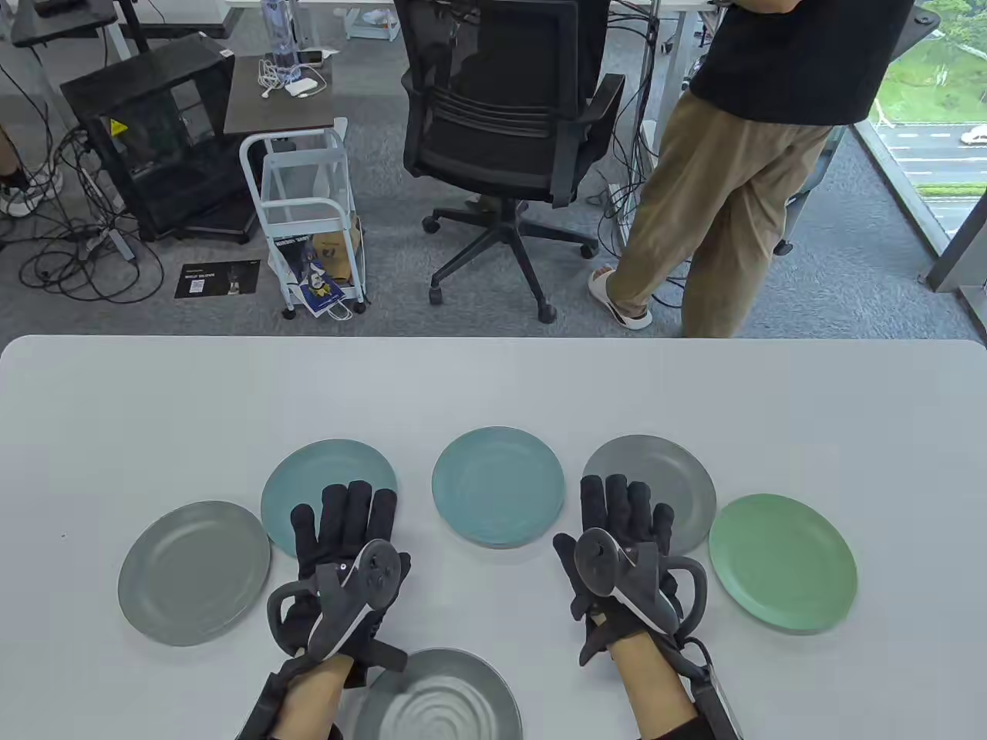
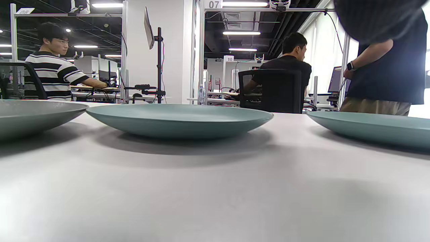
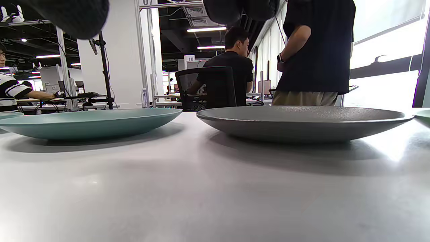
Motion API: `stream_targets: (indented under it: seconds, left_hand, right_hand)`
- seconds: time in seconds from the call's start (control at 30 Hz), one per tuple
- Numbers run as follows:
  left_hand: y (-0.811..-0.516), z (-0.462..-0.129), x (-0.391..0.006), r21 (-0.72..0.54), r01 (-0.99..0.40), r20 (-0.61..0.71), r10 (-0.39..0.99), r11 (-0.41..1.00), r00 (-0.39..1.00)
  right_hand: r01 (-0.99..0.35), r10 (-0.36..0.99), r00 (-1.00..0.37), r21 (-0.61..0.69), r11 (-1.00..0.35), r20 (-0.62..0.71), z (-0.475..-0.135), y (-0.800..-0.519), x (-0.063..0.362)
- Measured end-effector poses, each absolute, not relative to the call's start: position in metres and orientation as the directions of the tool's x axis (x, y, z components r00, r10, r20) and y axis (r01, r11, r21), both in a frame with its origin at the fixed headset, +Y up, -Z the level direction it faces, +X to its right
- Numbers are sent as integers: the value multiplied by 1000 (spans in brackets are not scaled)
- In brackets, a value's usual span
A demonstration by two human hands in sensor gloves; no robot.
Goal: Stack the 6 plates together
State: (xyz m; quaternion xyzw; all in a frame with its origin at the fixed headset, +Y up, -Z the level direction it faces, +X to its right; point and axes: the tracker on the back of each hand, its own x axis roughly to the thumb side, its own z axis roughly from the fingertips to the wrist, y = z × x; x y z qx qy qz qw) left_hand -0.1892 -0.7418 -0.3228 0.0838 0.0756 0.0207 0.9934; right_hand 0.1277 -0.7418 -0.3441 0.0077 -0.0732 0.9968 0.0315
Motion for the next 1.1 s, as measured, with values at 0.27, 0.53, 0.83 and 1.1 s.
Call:
stream_targets:
  seconds: [0.27, 0.53, 0.83, 1.1]
  left_hand:
    - [-733, -321, -186, 67, -108, -19, 109, 992, 994]
    - [-731, -319, -164, -209, -102, 174, 140, 973, 975]
    - [-745, -313, -134, -348, 80, 254, 12, 934, 967]
    - [-757, -315, -132, -451, 107, 238, 4, 886, 971]
  right_hand:
    - [-81, 78, -997, -152, -985, 25, -343, -740, 127]
    - [-87, 85, -996, -142, -986, 19, -344, -741, 130]
    - [-93, 90, -995, -111, -989, 36, -344, -742, 128]
    - [-100, 96, -995, -101, -990, 41, -344, -743, 127]
